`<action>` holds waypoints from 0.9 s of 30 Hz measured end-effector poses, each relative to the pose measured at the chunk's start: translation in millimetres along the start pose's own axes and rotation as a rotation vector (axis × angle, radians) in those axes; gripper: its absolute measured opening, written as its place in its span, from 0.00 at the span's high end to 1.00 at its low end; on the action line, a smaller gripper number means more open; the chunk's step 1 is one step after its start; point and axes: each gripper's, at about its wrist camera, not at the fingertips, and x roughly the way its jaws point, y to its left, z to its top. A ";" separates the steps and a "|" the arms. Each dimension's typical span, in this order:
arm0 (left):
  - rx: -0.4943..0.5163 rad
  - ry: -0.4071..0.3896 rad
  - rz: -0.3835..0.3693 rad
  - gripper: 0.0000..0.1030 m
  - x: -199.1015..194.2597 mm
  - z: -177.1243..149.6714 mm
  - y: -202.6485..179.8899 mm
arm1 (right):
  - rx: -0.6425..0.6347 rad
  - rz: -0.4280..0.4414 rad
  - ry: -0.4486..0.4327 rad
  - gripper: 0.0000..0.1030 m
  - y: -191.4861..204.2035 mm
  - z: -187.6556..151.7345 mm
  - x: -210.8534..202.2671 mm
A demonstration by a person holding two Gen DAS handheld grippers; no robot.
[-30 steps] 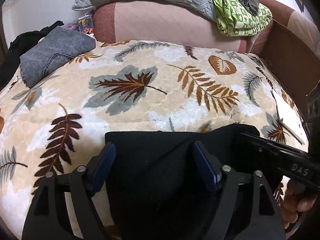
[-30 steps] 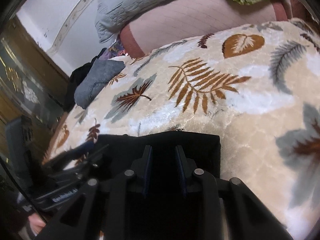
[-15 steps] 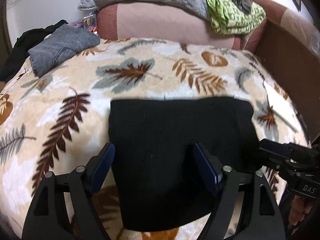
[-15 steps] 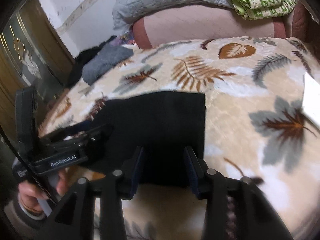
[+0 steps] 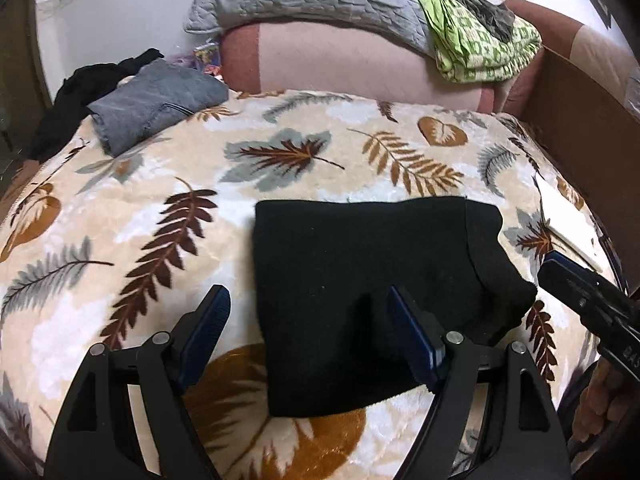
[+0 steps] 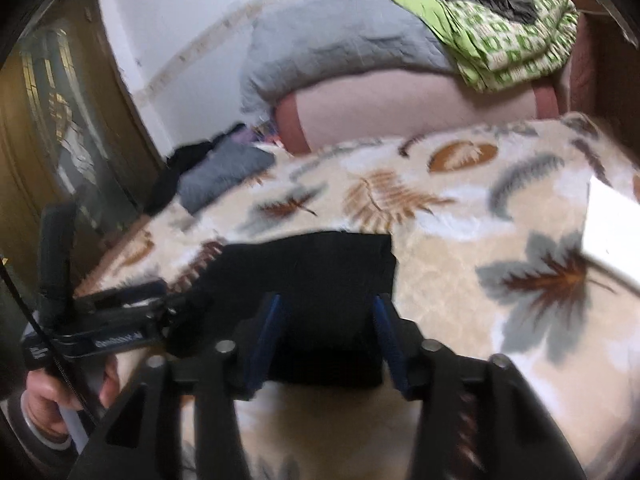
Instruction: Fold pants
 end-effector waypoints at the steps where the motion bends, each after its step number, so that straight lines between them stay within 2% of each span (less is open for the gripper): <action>1: -0.007 0.005 0.002 0.22 -0.2 -0.3 0.6 | 0.001 0.003 0.019 0.46 1.3 0.1 3.4; 3: -0.019 0.020 0.002 0.22 2.4 -3.2 0.2 | 0.001 -0.022 0.099 0.47 1.3 -5.9 14.9; 4: -0.025 0.029 -0.006 0.22 5.3 -6.4 -1.2 | 0.000 -0.074 0.182 0.47 -1.2 -12.5 25.4; 6: -0.020 0.064 -0.010 0.22 14.1 -13.3 -5.6 | 0.035 -0.102 0.278 0.46 -7.1 -22.6 34.9; 8: -0.016 0.082 0.002 0.22 17.1 -18.8 -10.1 | 0.042 -0.088 0.244 0.46 -4.5 -19.4 23.1; 11: -0.036 0.056 -0.005 0.22 5.9 -12.6 -10.4 | -0.015 -0.111 0.113 0.46 10.4 -5.8 -8.2; 13: -0.046 0.040 -0.005 0.22 -3.9 -4.9 -9.2 | 0.005 -0.098 0.107 0.36 13.8 -0.1 -16.0; 18: -0.038 -0.014 -0.012 0.22 -22.4 11.0 -4.0 | -0.016 -0.144 0.095 0.35 29.9 14.7 -16.0; 21: -0.029 -0.015 -0.013 0.22 -14.6 9.6 1.5 | -0.032 -0.215 0.120 0.35 31.9 17.3 3.7; 24: -0.038 -0.011 -0.010 0.22 0.7 2.7 8.5 | 0.005 -0.223 0.189 0.35 21.8 7.0 31.7; 27: -0.054 0.034 -0.001 0.22 19.2 -2.5 15.7 | 0.048 -0.209 0.266 0.35 10.7 -12.4 50.0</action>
